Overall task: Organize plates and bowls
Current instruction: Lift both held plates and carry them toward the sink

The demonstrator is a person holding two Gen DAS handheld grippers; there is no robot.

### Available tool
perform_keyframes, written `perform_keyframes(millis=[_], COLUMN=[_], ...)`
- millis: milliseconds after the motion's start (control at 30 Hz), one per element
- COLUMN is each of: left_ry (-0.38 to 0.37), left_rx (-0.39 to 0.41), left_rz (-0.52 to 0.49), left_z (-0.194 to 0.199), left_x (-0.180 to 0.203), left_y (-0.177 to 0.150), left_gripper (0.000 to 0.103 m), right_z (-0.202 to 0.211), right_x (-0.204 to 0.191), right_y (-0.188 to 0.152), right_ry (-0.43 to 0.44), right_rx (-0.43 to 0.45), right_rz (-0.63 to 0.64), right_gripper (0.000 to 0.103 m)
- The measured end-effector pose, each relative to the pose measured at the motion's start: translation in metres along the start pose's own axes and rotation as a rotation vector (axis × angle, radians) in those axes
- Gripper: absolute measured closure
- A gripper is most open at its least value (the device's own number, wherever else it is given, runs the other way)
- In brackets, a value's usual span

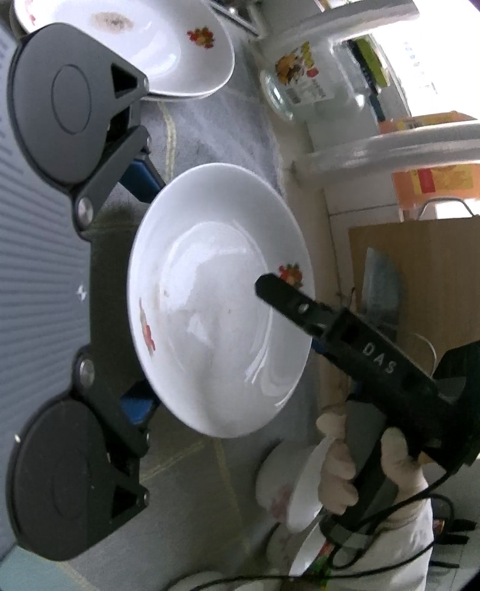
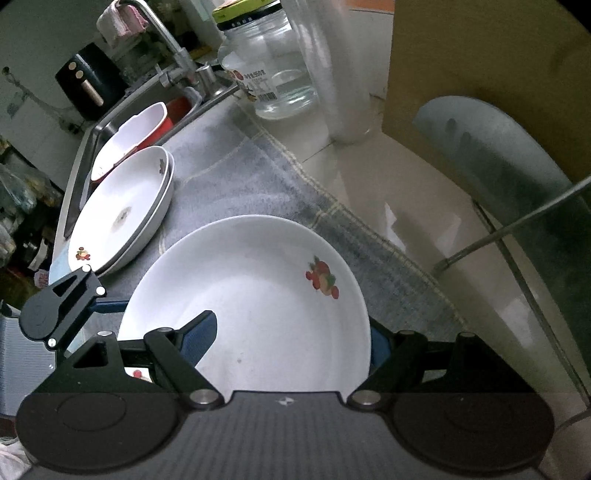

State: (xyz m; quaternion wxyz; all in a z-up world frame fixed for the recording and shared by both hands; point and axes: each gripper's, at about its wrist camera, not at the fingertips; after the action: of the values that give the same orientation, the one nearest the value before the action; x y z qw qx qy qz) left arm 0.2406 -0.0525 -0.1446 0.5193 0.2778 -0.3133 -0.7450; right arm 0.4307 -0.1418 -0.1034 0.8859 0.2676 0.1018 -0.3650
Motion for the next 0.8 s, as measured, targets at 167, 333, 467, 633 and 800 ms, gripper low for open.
perform_keyframes(millis=[167,333,467,633,800], left_ry=[-0.015,-0.015,-0.006,0.006,0.011], left_rx=[0.012,0.016,0.013,0.022,0.027], left_rz=[-0.013,-0.011,-0.012,-0.017,-0.013], left_z=[0.001,0.000,0.002,0.008,0.018], left_x=[-0.004,-0.004,-0.004,-0.003,-0.002], left_y=[-0.002,-0.003,-0.003,-0.003,-0.001], left_gripper=[0.001,0.001,0.002,0.002,0.002], right_z=[-0.002,-0.001,0.003,0.008,0.015], right_x=[0.006,0.008,0.001,-0.005,-0.014], right_y=[0.002,0.002,0.001,0.000,-0.003], right_ry=[0.039,0.054,0.037,0.035,0.033], right_rx=[0.006,0.014,0.016,0.029,0.040], right_rz=[-0.029,-0.036,-0.006,0.009,0.024], right_gripper=[0.017,0.017,0.017,0.017,0.017])
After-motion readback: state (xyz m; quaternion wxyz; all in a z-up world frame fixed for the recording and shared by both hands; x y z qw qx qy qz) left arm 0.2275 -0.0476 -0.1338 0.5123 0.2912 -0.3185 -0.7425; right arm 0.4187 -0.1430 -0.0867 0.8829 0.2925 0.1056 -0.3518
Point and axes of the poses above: each gripper's, at about its wrist camera, not at the fingertips, and z roughly against the way its jaws point, x to its right, y to its top, and after that the axes turned 2 degrees about -z, right-handed
